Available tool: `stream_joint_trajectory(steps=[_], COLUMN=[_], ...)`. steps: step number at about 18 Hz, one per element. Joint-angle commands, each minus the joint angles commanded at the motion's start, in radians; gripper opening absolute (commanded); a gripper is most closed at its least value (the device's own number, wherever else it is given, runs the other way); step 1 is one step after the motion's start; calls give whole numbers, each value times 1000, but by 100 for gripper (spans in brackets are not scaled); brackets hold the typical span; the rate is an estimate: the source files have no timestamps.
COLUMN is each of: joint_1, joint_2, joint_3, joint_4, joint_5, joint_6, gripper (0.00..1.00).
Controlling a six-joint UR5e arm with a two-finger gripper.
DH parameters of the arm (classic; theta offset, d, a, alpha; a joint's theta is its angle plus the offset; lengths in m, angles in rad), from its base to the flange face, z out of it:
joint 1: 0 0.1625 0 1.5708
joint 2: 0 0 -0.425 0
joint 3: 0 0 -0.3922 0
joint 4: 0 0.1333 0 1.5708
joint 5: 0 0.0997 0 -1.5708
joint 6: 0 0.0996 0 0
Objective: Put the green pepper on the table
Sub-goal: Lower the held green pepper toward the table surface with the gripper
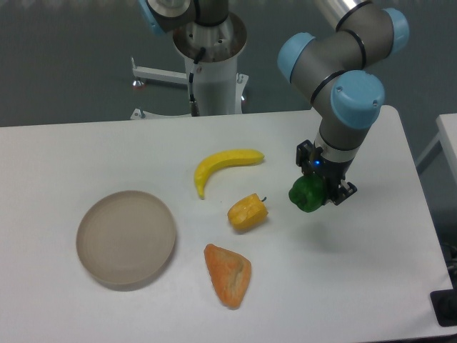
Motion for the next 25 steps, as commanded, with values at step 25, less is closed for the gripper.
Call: stream_joint_trajectory(steps=[25], joint_1=[152], joint_2=[91], joint_3=[-400], joint_4=[204], joint_5=[6], joint_6=[436], gripper=[27])
